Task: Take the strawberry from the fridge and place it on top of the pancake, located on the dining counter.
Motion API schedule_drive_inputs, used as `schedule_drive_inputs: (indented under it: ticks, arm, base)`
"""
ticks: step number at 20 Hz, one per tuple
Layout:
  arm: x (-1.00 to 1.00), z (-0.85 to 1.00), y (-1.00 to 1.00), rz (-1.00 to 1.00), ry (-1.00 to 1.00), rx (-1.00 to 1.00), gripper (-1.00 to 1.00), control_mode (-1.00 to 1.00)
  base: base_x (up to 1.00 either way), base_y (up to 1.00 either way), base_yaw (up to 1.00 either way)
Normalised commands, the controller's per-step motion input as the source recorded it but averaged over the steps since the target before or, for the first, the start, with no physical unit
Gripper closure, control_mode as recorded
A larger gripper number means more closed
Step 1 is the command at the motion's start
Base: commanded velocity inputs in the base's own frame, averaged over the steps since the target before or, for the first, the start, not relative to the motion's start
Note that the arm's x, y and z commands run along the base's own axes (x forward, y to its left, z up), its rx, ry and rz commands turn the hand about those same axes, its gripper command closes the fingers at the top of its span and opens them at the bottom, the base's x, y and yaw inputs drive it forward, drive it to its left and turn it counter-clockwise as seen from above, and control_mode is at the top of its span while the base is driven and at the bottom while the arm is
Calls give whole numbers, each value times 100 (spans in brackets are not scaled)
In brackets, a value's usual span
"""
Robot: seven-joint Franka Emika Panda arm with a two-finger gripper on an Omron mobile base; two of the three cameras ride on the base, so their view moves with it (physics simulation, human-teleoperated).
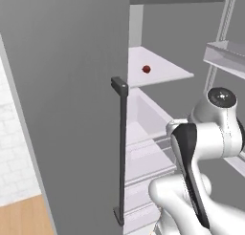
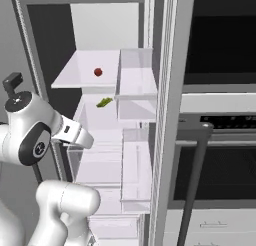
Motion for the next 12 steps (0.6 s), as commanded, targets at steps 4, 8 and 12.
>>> schedule_drive_inputs:
  ticks: [4, 8, 12]
  arm:
    - [0, 0, 0, 0, 0, 0, -100, 100]
    - [0, 0, 0, 0, 0, 0, -100, 100]
    - [0, 0, 0, 0, 0, 0, -100, 100]
  base:
    - [53, -1, 0]
    - [42, 0, 0]
    - [34, 0, 0]
